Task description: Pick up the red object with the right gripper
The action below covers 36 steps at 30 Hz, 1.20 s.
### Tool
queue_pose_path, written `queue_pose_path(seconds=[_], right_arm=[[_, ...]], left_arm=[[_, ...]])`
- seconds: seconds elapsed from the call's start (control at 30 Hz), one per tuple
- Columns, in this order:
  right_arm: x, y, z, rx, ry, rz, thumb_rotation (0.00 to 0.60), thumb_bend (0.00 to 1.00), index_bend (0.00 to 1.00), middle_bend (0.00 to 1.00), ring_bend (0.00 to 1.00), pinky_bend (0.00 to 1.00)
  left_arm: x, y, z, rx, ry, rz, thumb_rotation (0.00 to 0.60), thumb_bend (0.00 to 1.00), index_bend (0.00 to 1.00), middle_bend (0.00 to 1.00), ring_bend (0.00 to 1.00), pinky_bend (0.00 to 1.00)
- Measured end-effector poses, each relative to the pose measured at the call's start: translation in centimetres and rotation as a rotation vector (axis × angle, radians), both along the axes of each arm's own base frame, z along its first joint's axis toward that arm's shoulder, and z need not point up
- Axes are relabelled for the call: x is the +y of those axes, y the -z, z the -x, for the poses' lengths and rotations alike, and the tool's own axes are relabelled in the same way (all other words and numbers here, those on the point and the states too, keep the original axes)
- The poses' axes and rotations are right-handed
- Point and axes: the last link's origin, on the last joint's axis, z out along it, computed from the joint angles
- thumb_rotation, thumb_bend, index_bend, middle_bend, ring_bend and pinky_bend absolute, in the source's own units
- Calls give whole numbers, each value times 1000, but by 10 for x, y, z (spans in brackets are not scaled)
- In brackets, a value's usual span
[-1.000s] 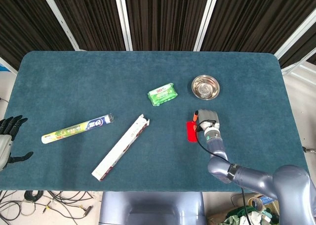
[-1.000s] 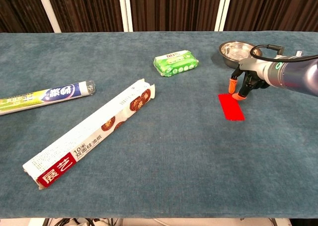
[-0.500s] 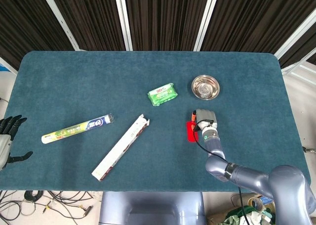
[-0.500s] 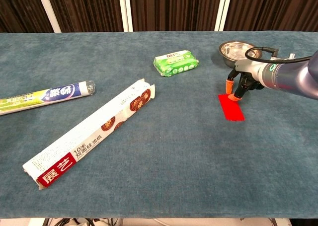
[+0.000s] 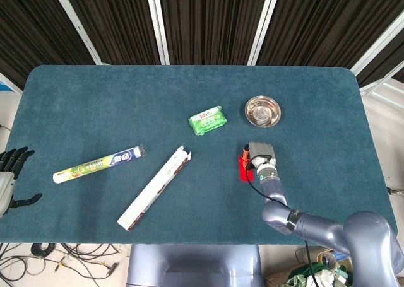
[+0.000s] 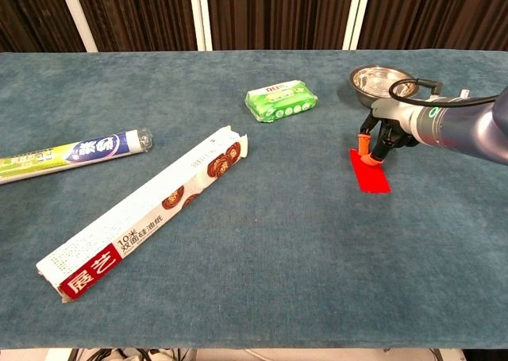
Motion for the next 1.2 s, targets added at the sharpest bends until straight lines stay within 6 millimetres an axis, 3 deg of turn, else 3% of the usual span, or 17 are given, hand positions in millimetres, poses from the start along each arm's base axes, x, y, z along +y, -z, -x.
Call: queue_pose_path(seconds=[0.47, 0.87, 1.2], right_arm=[[-3, 4, 2, -1, -26, 43, 600, 351, 631, 1000, 1000, 1000], [-3, 3, 3, -20, -29, 55, 600, 508, 716, 1000, 1000, 1000], [4, -1, -3, -49, -58, 34, 600, 542, 741, 1000, 1000, 1000]], left_arm=[[0, 0, 1, -8, -7, 4, 600, 148, 108, 53, 4, 31], [0, 0, 0, -6, -12, 8, 600, 148, 108, 50, 5, 31], [0, -1, 0, -9, -17, 6, 600, 148, 109, 50, 5, 31]])
